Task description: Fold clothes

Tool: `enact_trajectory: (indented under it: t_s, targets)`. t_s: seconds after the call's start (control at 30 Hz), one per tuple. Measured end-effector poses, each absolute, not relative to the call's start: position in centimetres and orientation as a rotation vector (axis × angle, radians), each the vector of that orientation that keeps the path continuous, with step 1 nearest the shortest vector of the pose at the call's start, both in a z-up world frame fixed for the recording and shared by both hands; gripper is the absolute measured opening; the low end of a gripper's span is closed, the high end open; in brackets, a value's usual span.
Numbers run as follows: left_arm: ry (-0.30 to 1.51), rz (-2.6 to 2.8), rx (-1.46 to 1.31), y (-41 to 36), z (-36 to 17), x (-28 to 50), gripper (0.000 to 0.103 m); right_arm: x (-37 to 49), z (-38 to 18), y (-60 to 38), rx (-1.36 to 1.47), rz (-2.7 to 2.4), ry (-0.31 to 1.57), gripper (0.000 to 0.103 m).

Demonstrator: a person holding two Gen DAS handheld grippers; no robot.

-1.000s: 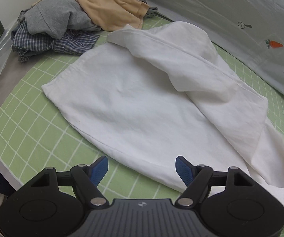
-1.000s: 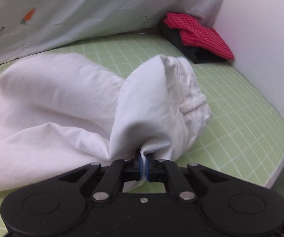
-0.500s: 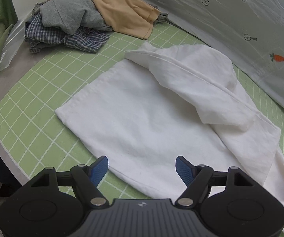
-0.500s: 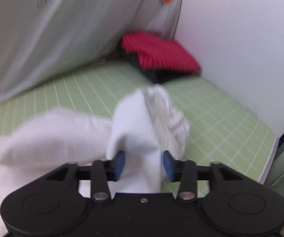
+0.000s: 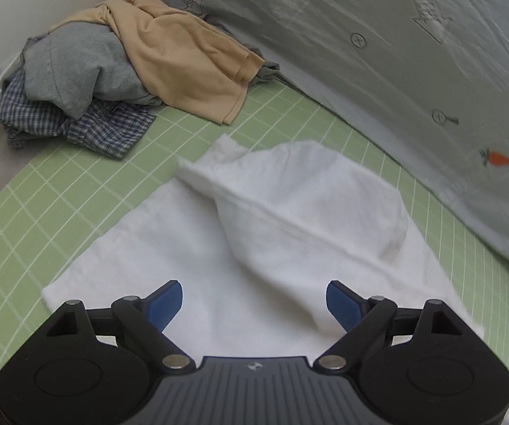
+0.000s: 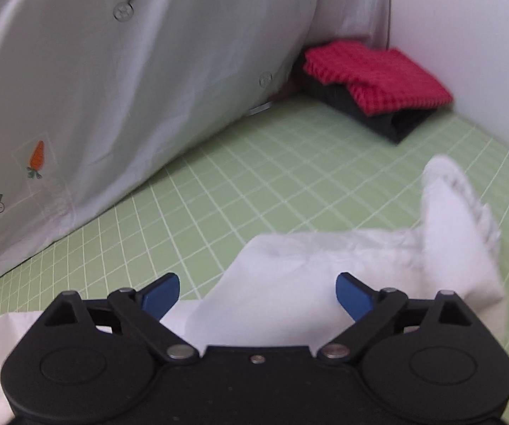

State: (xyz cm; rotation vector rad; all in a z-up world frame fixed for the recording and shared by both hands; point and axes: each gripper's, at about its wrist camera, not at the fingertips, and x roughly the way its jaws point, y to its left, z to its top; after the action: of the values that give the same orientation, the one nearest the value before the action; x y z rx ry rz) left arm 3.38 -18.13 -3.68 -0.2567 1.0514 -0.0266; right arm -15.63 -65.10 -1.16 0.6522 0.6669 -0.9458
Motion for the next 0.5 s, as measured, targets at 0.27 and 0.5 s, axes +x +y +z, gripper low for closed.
enact_trajectory:
  t_s: [0.27, 0.5]
  targets:
    - [1.139, 0.130, -0.523, -16.3, -6.9, 9.9, 0.086, -13.2, -4.1, -65.9, 0.631, -0.997, 0.859, 0.100]
    - [1.247, 0.152, -0.637, -15.4, -10.3, 9.9, 0.026, -14.1, -3.8, -65.3, 0.618, -0.996, 0.848, 0.067]
